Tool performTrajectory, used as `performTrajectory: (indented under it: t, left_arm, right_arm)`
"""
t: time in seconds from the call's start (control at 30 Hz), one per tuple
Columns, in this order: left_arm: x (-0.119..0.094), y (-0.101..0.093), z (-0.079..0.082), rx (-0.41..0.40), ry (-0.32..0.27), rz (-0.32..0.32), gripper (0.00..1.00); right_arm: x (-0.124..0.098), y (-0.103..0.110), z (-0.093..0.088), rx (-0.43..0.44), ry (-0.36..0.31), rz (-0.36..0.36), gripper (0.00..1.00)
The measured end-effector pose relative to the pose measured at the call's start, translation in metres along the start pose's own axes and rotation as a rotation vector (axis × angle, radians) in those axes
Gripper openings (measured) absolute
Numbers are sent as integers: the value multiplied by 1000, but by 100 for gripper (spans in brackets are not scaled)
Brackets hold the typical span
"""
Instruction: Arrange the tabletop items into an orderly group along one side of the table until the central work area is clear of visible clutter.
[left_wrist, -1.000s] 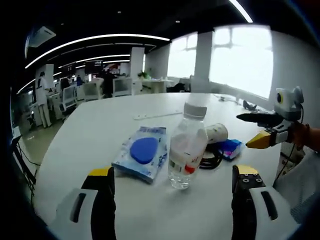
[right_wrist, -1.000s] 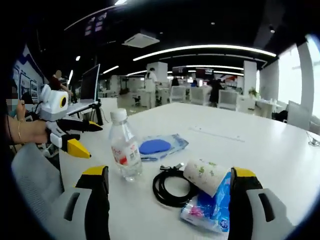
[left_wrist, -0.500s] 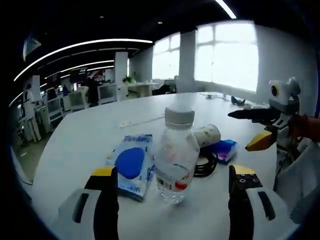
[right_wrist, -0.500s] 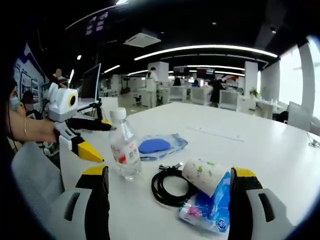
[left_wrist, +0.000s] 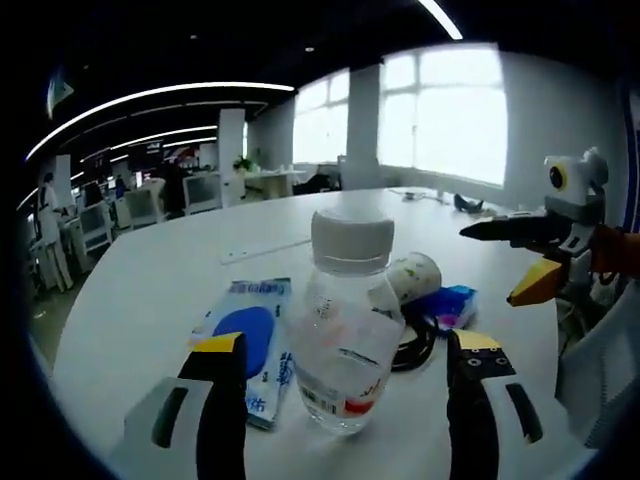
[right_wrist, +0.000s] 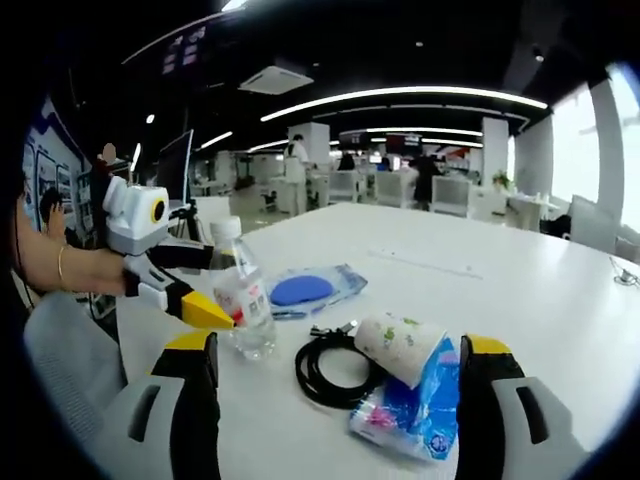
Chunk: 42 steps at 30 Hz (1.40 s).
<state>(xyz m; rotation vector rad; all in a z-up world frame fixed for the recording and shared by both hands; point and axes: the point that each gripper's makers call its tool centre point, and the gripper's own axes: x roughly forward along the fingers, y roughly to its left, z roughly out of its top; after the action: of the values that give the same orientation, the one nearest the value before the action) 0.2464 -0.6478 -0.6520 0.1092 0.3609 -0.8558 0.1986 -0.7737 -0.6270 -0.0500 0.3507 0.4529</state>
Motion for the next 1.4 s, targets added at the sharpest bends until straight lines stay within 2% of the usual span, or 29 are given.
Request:
performTrajectory:
  t: [0.13,0.23,0.5,0.63,0.83,1.17,1.3,1.4]
  left_arm:
    - [5,2,0,-1,-7,6,72]
    - [10,4,-1,-6,-5,9,69]
    - [12,2,-3,33,-1,-3,50]
    - [13,0,-2,37,-10,-8,44]
    - [13,1,-2,50,-11,-12,44]
    - [15,-4,-1,101,5,-96,43]
    - [15,-1,-1,72,3,-102,43]
    - [13,-5,-2,100,8,-132,42]
  right_arm:
    - [0,-1,-2,8,8,0,98]
    - [1,-3,-2,46,1,4,98]
    - [2,-6,-3,44,9,-14,98]
    - [3,-6,-4,41,12,-12,98]
    - [3,-7,-5,42,16,-12,97]
    - [5,-1,-9,30,36,11,97]
    - [6,0,-10,27,40,18,98]
    - [5,0,-9,22,42,14,98]
